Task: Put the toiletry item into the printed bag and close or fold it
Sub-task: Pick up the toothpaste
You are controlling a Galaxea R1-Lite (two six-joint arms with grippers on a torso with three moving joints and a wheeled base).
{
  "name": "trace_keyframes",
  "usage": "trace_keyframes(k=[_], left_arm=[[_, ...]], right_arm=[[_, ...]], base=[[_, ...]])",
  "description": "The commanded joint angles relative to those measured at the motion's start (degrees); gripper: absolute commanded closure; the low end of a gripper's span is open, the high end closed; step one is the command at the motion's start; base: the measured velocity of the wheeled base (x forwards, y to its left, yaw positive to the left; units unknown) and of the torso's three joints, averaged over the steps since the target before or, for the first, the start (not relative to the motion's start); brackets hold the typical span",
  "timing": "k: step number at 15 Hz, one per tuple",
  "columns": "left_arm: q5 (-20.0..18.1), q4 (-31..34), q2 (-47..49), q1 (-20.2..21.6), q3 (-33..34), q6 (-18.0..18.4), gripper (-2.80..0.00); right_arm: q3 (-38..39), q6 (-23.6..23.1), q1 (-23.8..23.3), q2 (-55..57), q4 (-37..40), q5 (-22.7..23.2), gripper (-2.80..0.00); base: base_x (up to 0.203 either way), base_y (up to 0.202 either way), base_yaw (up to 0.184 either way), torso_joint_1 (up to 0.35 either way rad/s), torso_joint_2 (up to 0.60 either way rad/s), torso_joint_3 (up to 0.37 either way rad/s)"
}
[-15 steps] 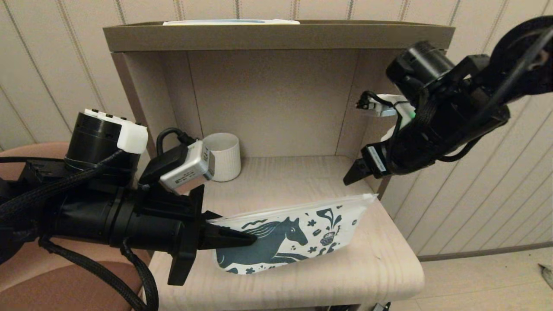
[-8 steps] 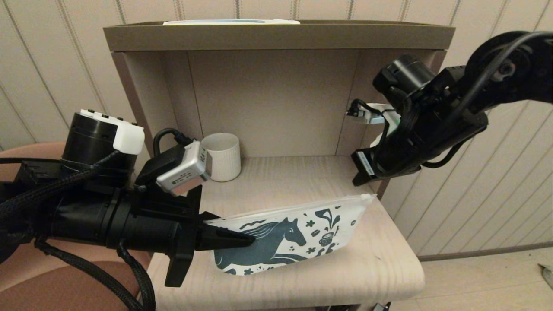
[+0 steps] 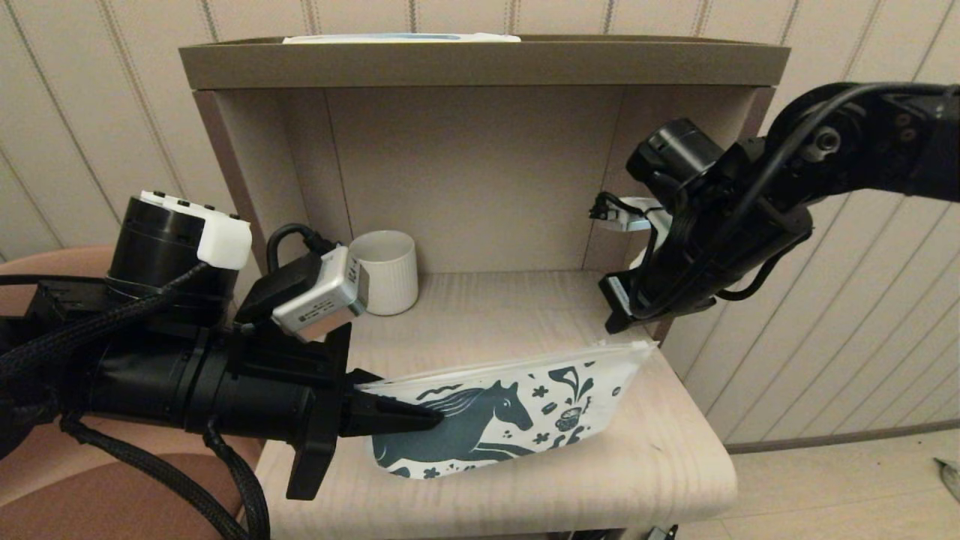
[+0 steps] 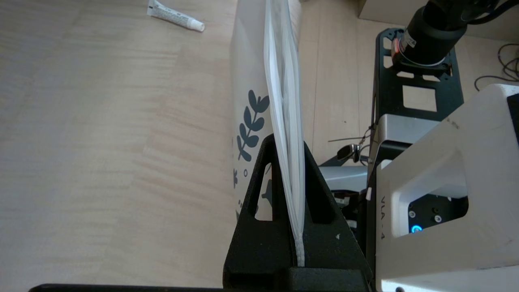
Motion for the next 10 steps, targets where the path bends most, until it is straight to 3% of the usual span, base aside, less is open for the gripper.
trace_keyframes(k=[1,10], left_arm=[[-0.2,0.0,0.1,0.0,0.0,0.1,0.0],[-0.3,0.1,0.3,0.0,0.1,0.1,0.0]], right_arm=[[0.1,0.2,0.0,1.3,0.4,0.1,0.0],[0.1,0.0,0.1,1.0,0.4,0.0,0.0]], base=[[0.0,0.0,0.0,0.0,0.0,0.0],[0.0,0.0,0.0,0.0,0.0,0.0]])
